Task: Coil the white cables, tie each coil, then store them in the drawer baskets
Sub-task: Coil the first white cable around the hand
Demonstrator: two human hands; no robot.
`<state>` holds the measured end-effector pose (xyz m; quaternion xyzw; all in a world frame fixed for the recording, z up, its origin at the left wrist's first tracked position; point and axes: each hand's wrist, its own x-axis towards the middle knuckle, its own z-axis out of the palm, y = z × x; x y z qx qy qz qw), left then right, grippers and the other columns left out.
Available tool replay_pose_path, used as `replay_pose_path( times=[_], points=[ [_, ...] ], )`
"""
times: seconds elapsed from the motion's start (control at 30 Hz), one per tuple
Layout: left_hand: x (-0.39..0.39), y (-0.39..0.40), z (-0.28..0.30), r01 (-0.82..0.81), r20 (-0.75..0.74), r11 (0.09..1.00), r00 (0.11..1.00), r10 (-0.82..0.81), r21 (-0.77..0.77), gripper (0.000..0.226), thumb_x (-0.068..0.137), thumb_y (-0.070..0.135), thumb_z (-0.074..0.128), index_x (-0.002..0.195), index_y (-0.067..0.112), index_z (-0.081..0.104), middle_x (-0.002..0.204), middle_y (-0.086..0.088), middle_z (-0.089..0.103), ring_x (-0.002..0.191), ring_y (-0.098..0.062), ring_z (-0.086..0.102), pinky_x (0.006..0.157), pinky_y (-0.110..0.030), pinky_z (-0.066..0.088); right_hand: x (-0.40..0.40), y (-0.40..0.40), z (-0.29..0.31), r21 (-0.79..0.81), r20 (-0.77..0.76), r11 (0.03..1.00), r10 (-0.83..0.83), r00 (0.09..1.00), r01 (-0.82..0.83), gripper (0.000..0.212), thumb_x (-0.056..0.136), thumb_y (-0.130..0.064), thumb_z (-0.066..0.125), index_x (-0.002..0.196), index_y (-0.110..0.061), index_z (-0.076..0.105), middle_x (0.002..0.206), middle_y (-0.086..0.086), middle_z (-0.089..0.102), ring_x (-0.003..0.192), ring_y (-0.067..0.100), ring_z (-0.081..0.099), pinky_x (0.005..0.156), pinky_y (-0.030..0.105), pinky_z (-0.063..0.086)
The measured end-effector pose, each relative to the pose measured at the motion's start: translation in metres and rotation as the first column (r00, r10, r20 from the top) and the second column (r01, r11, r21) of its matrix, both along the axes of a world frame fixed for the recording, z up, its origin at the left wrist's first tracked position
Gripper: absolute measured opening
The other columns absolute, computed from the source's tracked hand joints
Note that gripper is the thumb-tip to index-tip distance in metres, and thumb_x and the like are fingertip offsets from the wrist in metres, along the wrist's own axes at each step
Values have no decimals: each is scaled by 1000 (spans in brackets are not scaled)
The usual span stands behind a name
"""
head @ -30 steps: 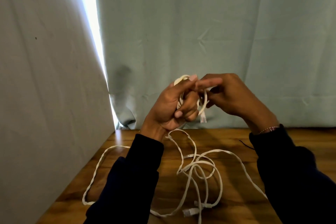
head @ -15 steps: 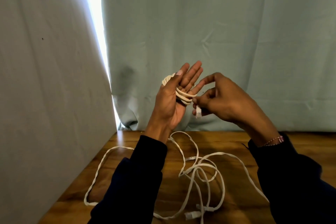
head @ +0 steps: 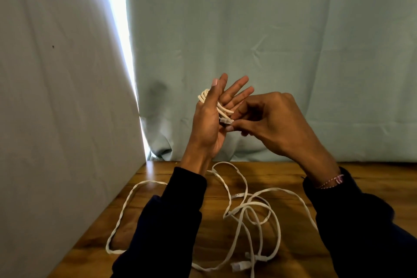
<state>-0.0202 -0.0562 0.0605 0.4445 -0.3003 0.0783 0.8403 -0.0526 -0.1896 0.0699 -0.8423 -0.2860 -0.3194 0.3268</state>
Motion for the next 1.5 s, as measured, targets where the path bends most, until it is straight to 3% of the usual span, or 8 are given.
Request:
replay_pose_path(
  times=[0.13,0.23,0.43,0.6,0.77,0.93,1.1,1.5],
  points=[
    [0,0,-2,39,-15,999,999,-39,4,69,101,56,26,152,10,34,130,-18,65,117,-29,66,92,-33,56,5,0,-3,114,122,993,24,992,-38,24,73,-42,79,89,-23,79,80,-14,73,69,-3,64,62,9,47],
    [0,-1,-5,-22,17,999,1000,21,33,81,89,65,43,145,6,46,119,-21,69,108,-30,70,87,-33,57,9,8,-9,166,163,986,-35,986,8,32,74,-54,75,91,-28,79,86,-15,75,76,3,65,72,30,55],
    [5,-5,-11,-360,153,923,928,339,135,28,103,20,53,103,0,72,61,-7,63,58,-15,62,58,-25,50,-2,15,-9,238,287,900,-424,859,365,52,68,-63,79,88,-25,50,70,-12,49,69,15,52,70,35,41],
    [1,-8,-9,-158,95,985,984,150,74,34,101,18,51,73,7,67,44,-3,49,39,-11,46,45,-21,40,-12,-6,8,16,-161,1000,6,987,-4,72,67,-47,86,120,-28,42,105,-15,56,91,5,60,75,21,54],
    [5,9,-9,179,62,984,982,-179,10,44,101,22,44,59,13,56,31,6,31,25,-5,31,38,-20,16,-3,-15,12,341,-170,933,180,969,-113,82,71,-71,59,140,-29,43,131,-10,58,118,7,59,96,32,55],
    [-1,1,-14,437,123,884,880,-458,165,41,97,18,44,58,15,53,32,6,28,25,-11,20,33,-14,26,2,8,-2,274,-210,954,184,960,-123,74,90,-70,24,89,-11,69,82,4,73,79,13,71,80,37,59],
    [-1,5,-18,561,130,801,796,-591,209,32,90,22,60,58,14,60,31,7,42,26,-8,42,38,-15,38,7,19,-12,338,94,941,-32,995,-2,69,103,-54,25,55,-9,48,49,7,52,49,13,53,48,16,36],
    [3,-15,-12,205,-171,973,968,-186,105,31,93,12,58,64,6,64,41,-2,51,35,-10,49,40,-19,43,36,7,-16,191,220,903,-421,880,384,63,108,-38,16,51,-22,39,44,-6,41,42,9,42,49,25,29]
  ],
)
